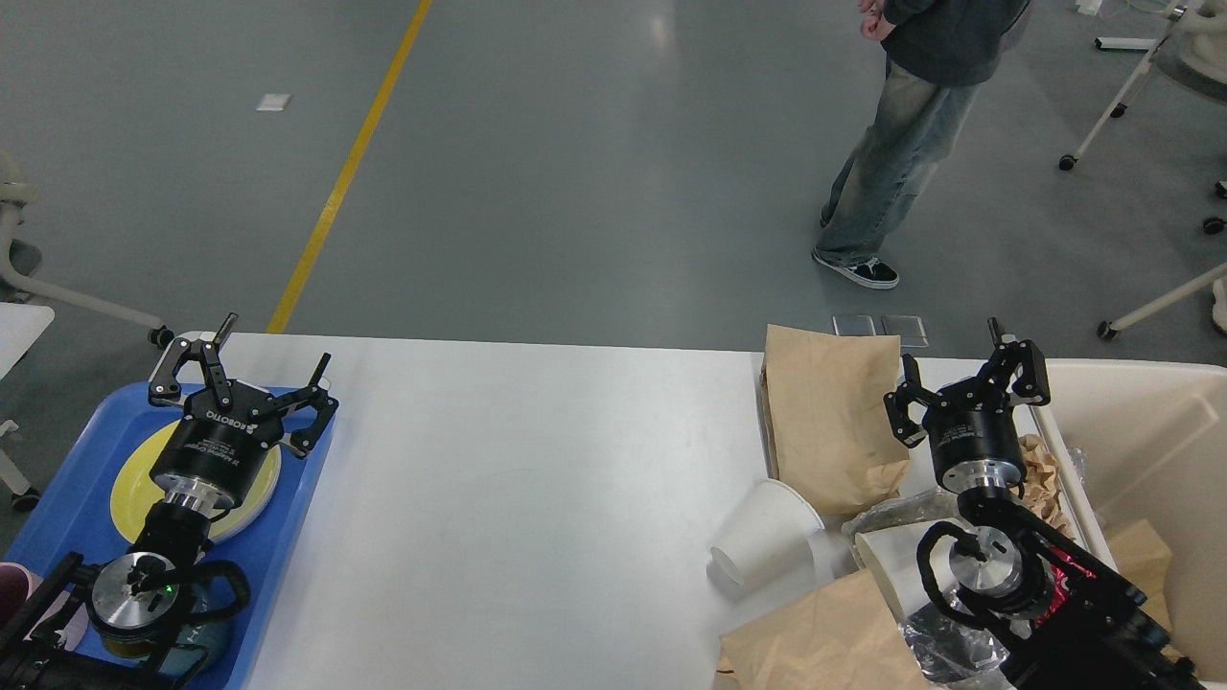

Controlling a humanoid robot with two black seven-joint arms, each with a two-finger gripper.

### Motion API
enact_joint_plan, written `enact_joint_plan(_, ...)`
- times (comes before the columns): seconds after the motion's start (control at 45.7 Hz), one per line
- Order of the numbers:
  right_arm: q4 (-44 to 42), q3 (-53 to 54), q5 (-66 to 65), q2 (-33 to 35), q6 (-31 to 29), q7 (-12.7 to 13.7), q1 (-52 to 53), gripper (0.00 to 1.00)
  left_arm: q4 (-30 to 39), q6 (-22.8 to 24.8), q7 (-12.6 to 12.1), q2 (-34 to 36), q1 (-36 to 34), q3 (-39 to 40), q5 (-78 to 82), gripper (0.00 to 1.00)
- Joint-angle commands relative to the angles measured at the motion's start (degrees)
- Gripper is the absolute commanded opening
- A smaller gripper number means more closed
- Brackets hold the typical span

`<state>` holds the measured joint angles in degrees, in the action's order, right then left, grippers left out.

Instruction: Tidy desktop

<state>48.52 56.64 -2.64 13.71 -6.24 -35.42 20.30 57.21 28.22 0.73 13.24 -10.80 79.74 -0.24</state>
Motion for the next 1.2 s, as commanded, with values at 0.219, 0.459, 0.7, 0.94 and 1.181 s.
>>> enact_joint_plan(0.219,0.0,0.1,0.0,0.0,0.0,0.0,0.0,1.00,-1.0,-0.5,0.0,-0.2,-1.9,1.1,-0.2,0.96)
enact_joint_plan(0.459,-0.1,0.0,0.0,0.0,0.0,0.0,0.0,1.00,-1.2,-0.5,0.0,-0.1,-4.9,2.3,-0.2,0.96)
enact_joint_plan(0.7,-0.1,0.1,0.0,0.0,0.0,0.0,0.0,1.00,-8.7,0.1,0.5,-0.8,-3.9,1.1,0.9,0.96)
enact_joint_plan(0.94,-0.2,0.1,0.0,0.0,0.0,0.0,0.0,1.00,-10.2,1.7,9.0,-3.7,-4.1,0.4,0.2,0.96)
enact_joint_plan(1.181,-0.2,0.1,0.0,0.0,0.0,0.0,0.1,1.00,-13.0,4.7,10.3,-3.7,-4.3,0.2,0.6,0.96)
